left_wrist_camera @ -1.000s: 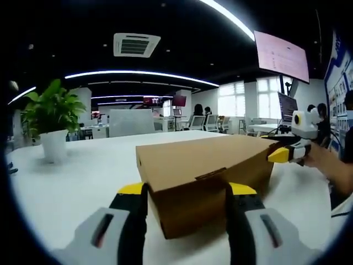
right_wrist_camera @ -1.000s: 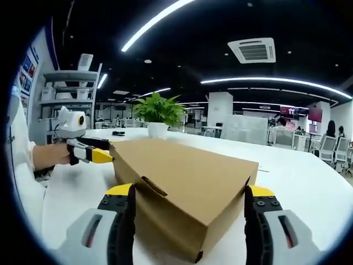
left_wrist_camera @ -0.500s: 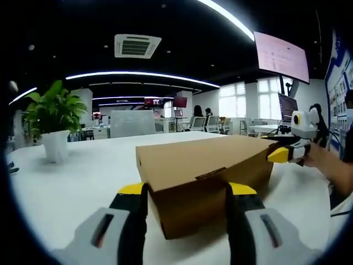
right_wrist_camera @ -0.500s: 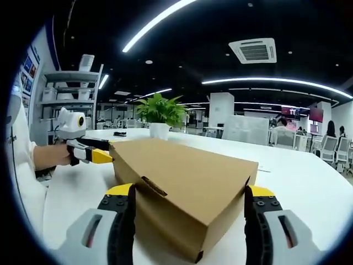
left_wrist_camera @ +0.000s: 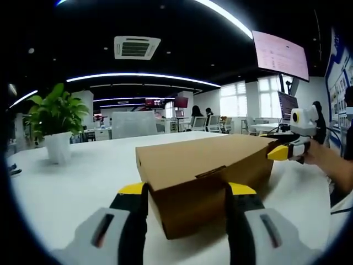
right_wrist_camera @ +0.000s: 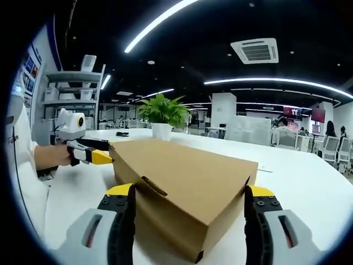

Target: Operate the shoe box by opening the lid, removing the specified soft item, and placing it in the target area until the item is outside and the box remains undamaged.

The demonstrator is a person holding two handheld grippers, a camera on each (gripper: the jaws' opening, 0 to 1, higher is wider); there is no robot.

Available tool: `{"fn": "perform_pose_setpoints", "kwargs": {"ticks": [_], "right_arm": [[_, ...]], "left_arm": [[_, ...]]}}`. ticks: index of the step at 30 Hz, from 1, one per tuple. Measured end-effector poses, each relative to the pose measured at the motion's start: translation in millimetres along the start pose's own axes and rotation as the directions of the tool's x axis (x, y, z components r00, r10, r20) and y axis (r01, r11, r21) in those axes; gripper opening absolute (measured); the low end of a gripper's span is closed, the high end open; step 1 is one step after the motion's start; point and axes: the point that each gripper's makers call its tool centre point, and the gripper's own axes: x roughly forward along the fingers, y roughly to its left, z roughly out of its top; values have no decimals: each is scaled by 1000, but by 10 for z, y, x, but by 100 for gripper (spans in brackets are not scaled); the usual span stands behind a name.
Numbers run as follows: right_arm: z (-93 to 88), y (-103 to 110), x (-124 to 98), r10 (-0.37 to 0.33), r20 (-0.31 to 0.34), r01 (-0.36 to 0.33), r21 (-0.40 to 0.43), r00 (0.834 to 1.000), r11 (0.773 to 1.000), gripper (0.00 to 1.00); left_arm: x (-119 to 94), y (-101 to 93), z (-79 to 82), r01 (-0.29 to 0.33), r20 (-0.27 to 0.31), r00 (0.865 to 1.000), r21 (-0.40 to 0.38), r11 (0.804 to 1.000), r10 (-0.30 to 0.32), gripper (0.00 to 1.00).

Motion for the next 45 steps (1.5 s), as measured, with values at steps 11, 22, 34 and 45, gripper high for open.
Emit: {"fn": "perform_pose_setpoints", "kwargs": {"ticks": [11, 22, 34, 45], "right_arm": [[4, 12, 3, -2, -6, 2, 2, 1000, 1000, 83], [-6, 36, -13, 20, -7, -21, -8, 1000, 1000, 83], [-10, 73, -37, 14, -4, -14, 1, 1000, 1000, 81], [-7, 149, -104, -24, -1, 24, -3, 1000, 1000, 80]], "left_arm": [[-15, -11, 0, -5, 3, 1000, 2, 1000, 5, 57], [-113, -53, -15, -20, 8, 1000, 7, 1000, 20, 56], [-154, -39, -33, -10, 26, 1000, 36, 999, 9, 54], [-154, -40, -21, 2, 17, 1000, 7, 1000, -2, 56]]}}
